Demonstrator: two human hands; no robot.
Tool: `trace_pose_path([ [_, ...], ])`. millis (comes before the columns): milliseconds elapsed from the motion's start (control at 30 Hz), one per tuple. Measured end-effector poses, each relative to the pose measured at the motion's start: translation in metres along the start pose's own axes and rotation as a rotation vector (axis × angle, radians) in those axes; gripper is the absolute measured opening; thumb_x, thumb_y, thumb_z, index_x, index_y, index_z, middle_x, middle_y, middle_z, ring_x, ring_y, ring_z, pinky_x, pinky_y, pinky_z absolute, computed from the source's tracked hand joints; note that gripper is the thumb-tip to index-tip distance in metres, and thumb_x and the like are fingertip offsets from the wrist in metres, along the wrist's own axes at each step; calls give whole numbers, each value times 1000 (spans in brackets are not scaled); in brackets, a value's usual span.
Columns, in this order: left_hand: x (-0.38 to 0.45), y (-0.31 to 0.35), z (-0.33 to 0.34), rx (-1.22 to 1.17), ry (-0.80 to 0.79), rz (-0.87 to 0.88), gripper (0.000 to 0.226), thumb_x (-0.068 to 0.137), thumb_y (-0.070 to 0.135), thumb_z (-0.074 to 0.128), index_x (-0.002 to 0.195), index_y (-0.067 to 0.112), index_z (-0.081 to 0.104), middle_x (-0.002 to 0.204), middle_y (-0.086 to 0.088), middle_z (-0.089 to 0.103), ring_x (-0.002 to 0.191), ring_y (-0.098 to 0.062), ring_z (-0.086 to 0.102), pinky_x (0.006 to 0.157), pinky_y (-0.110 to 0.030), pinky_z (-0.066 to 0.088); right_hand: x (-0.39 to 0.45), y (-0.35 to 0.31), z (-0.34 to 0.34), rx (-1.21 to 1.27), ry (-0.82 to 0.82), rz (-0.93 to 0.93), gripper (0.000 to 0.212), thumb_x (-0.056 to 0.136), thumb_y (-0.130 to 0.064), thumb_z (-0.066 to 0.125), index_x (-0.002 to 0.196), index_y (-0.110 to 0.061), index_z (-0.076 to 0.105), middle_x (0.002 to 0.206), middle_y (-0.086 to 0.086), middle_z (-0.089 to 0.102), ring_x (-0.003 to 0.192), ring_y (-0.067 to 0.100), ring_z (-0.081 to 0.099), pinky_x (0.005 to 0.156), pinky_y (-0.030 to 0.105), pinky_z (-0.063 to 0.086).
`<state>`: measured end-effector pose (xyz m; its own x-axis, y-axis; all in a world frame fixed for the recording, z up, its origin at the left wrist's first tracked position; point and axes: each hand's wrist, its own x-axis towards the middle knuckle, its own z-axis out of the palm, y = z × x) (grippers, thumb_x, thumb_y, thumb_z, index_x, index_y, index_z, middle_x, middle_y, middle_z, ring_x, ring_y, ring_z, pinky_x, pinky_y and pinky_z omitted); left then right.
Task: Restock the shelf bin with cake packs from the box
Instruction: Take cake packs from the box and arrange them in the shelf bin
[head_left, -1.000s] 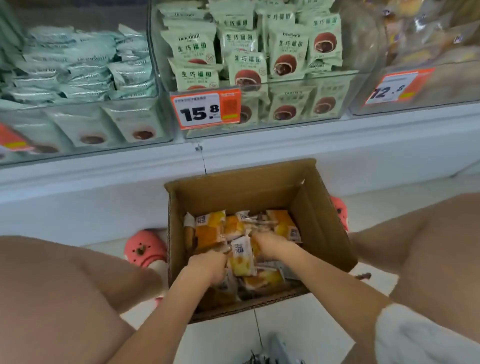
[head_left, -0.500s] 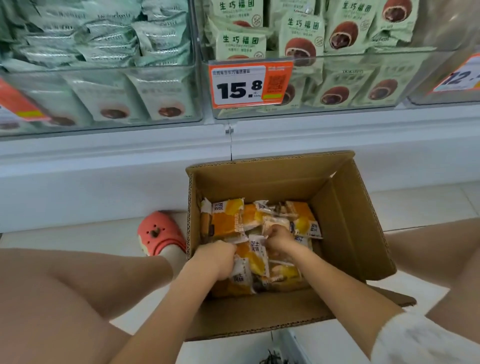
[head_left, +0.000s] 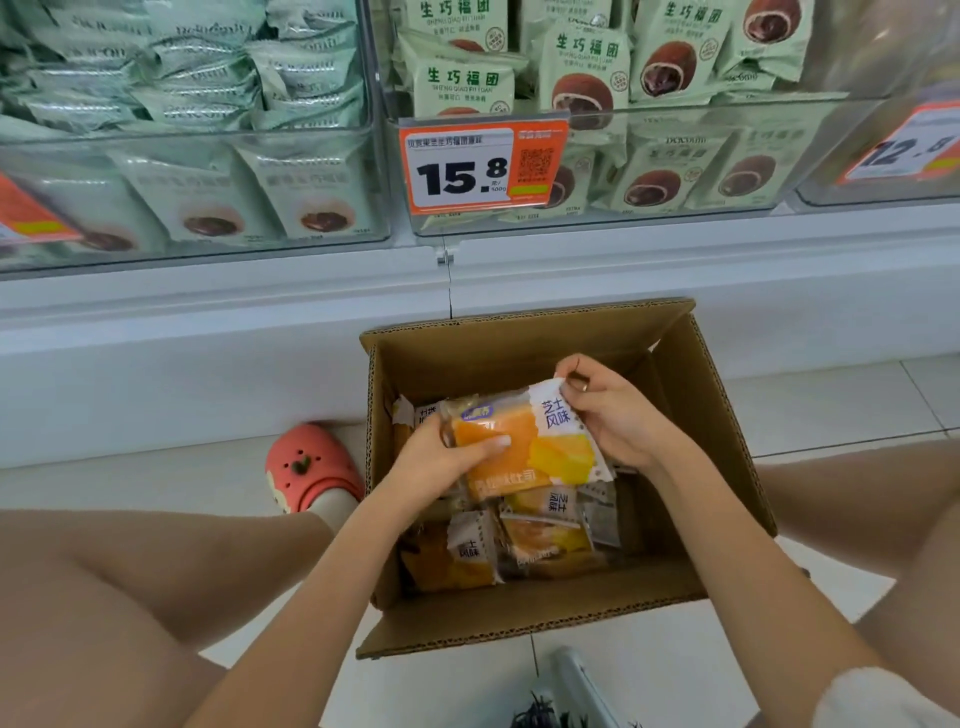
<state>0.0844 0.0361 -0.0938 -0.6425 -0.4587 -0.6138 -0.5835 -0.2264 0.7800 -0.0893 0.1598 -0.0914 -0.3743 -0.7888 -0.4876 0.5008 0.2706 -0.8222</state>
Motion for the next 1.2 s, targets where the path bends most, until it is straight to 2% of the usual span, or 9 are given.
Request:
trace_pose_path([
  [167,0,-4,8,-333,307,-55,37,72,23,82,100,21,58,102,-2,69,90,-18,68,78,-37,58,28,27,1,58,190,108,25,103,-20,33,115,-9,52,105,12,63,91,22,63,74,35,56],
  [233,1,-8,6,-92,485,-3,42,72,24,82,104,15,57,100,3,66,91,-18,66,80,-39,56,48,43,-13,-450,392,49,28,103,-22,34,123,-12,49,123,14,58,107,25,59,90,39,51],
  [300,-2,-10,5,183,590,51,46,76,23,79,114,14,55,97,7,59,93,-17,61,81,-31,50,61,58,-28,-1032,343,-24,33,100,-17,42,132,-14,44,134,13,51,118,26,52,97,37,45],
  [433,2,-15,1,240,563,26,42,81,21,75,118,11,58,104,-3,66,95,-20,62,79,-30,48,72,87,-43,-1405,33,162,61,94,-22,54,147,-20,25,149,12,34,132,28,40,106,38,39],
  [700,11,-18,-1,5,458,-32,26,82,17,73,104,15,59,94,-3,64,85,-19,60,69,-26,46,67,102,-40,-1590,55,235,57,91,-30,58,142,-17,35,152,10,29,141,31,21,111,48,26],
  [867,11,-13,-2,-132,399,-53,25,82,16,73,99,21,56,91,1,64,82,-16,62,63,-26,50,59,97,-32,-1398,20,267,51,96,-35,49,143,-21,34,148,10,37,135,29,35,109,48,33],
  [967,6,-2,-5,-231,348,-33,28,80,15,74,105,19,59,96,1,67,83,-13,64,62,-24,50,41,61,-11,-522,238,214,51,97,-49,37,140,-22,39,142,8,46,130,26,44,107,42,37],
  [1033,-2,11,-7,-261,306,22,25,80,17,74,101,21,61,96,2,68,82,-10,65,59,-21,49,19,29,2,-78,93,219,48,96,-54,29,128,-23,48,130,8,58,122,27,53,105,44,39],
  [1200,-34,79,-7,-265,261,236,34,74,30,78,103,20,64,99,-4,72,88,-18,69,75,-35,57,-33,-66,36,-339,105,-75,37,79,-26,72,114,-20,61,111,3,70,98,18,68,91,40,54],
])
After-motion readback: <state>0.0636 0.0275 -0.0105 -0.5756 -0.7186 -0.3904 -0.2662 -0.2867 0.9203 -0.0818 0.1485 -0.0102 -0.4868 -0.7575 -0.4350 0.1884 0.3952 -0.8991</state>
